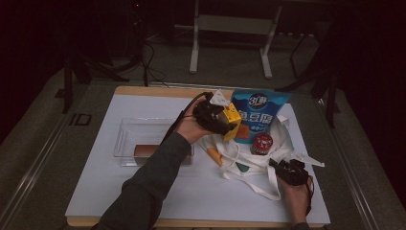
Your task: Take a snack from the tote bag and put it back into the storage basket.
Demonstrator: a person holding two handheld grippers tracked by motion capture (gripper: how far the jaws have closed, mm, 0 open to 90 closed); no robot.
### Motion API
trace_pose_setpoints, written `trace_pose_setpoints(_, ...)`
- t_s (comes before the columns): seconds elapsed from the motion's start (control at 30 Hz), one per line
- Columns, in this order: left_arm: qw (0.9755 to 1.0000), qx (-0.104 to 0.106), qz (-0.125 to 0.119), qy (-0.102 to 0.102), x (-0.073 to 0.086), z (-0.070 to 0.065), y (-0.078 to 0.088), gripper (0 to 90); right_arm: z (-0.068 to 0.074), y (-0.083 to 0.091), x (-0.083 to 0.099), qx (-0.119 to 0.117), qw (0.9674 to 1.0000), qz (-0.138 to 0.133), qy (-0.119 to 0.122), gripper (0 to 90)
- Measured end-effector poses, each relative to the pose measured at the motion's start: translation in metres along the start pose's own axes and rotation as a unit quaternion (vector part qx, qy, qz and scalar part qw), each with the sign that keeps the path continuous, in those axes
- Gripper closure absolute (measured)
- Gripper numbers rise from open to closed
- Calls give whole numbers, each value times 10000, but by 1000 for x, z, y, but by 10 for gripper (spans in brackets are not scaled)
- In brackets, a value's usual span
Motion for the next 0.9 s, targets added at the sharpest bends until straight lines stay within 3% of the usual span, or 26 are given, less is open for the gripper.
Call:
trace_pose_setpoints(0.13, 9999, 22, -121, 69, 3, 4, 9, 284, 0, 0, 0, -1, 10000, -5, 8, 640)
trace_pose_setpoints(0.33, 10000, -56, -25, 62, 11, 9, 19, 284, 0, 0, 0, 0, 10000, -3, 11, 640)
trace_pose_setpoints(0.9, 9994, -263, -53, 217, 26, 22, 41, 283, 0, 0, 0, -1, 10000, 6, -3, 640)
Point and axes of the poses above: each handheld gripper's, and its own axes: y roughly backward along the jaws, x roughly out of its underside, z roughly to its left, the point moved 10 cm from there along -y, roughly forward along the jaws, and after that the axes turned 11 degrees about x, right-handed, at the moved point
